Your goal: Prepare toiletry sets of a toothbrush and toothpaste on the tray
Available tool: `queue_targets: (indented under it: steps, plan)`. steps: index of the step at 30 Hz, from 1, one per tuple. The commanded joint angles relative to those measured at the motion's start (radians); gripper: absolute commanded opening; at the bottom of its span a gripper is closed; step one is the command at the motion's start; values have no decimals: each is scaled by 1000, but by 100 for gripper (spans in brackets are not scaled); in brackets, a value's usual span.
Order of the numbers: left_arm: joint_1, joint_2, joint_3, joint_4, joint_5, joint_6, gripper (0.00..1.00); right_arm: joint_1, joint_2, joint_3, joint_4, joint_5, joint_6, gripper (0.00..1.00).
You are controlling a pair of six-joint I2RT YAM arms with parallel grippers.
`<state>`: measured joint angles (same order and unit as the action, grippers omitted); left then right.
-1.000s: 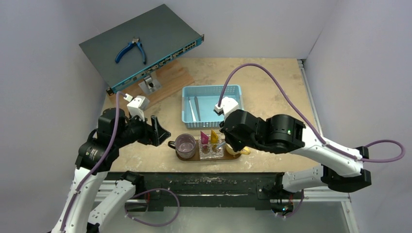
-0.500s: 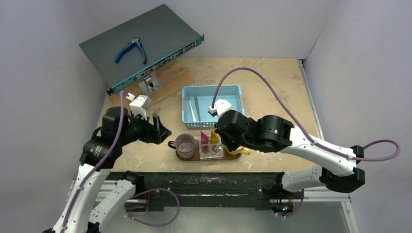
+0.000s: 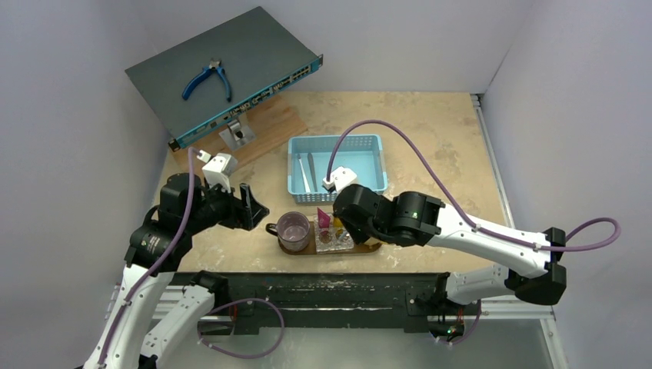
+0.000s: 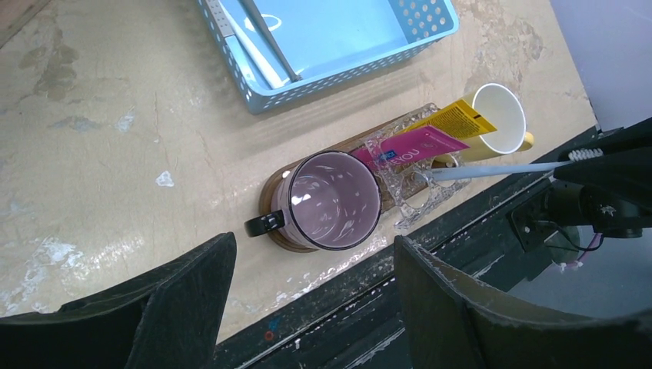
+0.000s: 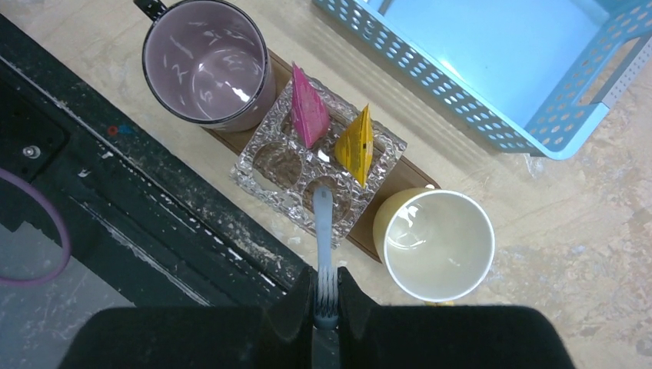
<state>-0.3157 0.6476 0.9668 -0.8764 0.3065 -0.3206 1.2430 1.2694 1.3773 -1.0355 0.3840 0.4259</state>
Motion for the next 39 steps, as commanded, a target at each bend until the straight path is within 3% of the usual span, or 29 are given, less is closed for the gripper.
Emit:
queue_targets:
  steps: [1, 10, 39]
  plan:
    - [-5, -6, -7, 39, -18, 21, 73, -2, -33, -48, 95, 50, 17, 0]
    - [-5, -8, -9, 38, -26, 20, 73, -1, -58, -154, 183, 134, 36, 0]
    - [-5, -9, -10, 36, -39, 18, 73, 14, -171, -350, 394, 128, 99, 0]
